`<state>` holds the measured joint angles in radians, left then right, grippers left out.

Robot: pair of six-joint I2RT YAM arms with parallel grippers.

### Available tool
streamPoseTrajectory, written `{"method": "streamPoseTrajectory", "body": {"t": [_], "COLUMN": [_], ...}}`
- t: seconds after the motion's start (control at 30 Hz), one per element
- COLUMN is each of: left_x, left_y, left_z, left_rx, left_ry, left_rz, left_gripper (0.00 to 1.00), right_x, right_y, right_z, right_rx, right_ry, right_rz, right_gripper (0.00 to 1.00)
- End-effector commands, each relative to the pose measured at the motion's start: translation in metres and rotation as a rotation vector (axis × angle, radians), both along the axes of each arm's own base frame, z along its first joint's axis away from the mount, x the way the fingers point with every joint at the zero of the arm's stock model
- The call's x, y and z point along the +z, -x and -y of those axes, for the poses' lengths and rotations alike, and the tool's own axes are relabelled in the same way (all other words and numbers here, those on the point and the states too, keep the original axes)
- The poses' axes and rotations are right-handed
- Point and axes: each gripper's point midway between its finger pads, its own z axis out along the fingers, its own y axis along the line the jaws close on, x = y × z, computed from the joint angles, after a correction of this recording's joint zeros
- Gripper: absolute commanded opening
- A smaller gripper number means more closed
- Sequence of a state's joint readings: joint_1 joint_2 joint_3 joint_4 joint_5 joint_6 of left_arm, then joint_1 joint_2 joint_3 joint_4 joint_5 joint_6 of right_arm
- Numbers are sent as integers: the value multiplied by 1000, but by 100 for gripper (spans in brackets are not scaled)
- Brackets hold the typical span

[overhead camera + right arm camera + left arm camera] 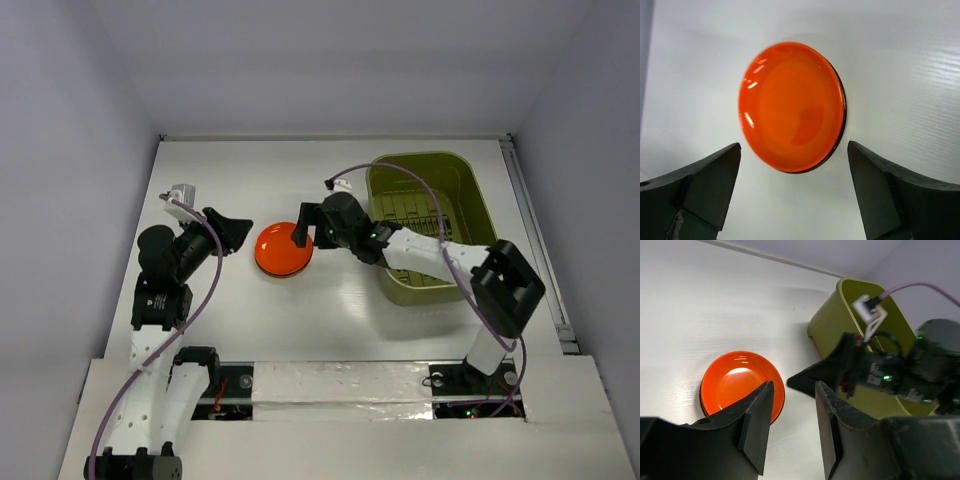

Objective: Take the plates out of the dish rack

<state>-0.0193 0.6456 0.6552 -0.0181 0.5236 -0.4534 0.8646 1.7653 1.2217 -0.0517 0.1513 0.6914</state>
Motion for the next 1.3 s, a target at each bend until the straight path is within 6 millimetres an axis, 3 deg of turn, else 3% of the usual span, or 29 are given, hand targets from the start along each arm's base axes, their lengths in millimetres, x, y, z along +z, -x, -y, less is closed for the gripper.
{"method": "streamPoseTrajectory", "body": {"t": [0.0, 0.1, 0.13, 0.2, 0.23, 0.33, 0.37, 0.43, 0.47, 0.5, 0.53, 0.6, 0.63, 0.67, 0.7, 0.73, 0.83, 1.1, 1.27], "left_x": [19, 20, 22, 24, 25, 28, 29, 28, 27, 27, 25, 22, 22, 22, 21, 22, 31, 80, 90], "left_y": [-1, 0, 1, 2, 2, 2, 2, 1, 1, 0, 0, -3, -3, -3, -2, -2, 1, 20, 28], "left_z": [1, 2, 3, 3, 3, 3, 3, 3, 3, 5, 5, 6, 8, 9, 12, 13, 16, 19, 16], "left_rx": [-11, -17, -23, -25, -25, -22, -21, -21, -23, -33, -35, -44, -56, -65, -80, -88, -107, -123, -105], "left_ry": [-1, 1, 3, 5, 4, 5, 6, 7, 7, 8, 10, 13, 18, 22, 32, 38, 53, 79, 87], "left_rz": [76, 83, 90, 99, 102, 117, 119, 114, 113, 111, 106, 90, 91, 92, 82, 86, 100, 219, 264], "left_gripper": [36, 39, 42, 45, 48, 55, 57, 63, 65, 66, 68, 70, 71, 72, 73, 73, 73, 73, 71], "right_x": [73, 104, 130, 153, 193, 218, 242, 259, 281, 274, 271, 277, 267, 264, 266, 256, 247, 241, 239], "right_y": [2, 10, 17, 24, 32, 49, 65, 76, 93, 99, 102, 118, 119, 122, 130, 130, 138, 146, 149], "right_z": [10, 21, 30, 48, 69, 113, 139, 173, 200, 213, 231, 265, 279, 289, 306, 316, 339, 349, 351], "right_rx": [-23, -31, -41, -78, -113, -178, -204, -269, -300, -319, -366, -429, -483, -511, -548, -594, -658, -662, -662], "right_ry": [-77, -92, -116, -136, -207, -244, -307, -325, -391, -381, -359, -402, -376, -376, -407, -379, -387, -402, -395], "right_rz": [142, 202, 247, 309, 393, 486, 549, 613, 665, 672, 681, 713, 699, 697, 706, 693, 685, 674, 654], "right_gripper": [93, 92, 90, 83, 62, 0, 0, 0, 0, 1, 23, 55, 93, 100, 100, 100, 100, 100, 100]}}
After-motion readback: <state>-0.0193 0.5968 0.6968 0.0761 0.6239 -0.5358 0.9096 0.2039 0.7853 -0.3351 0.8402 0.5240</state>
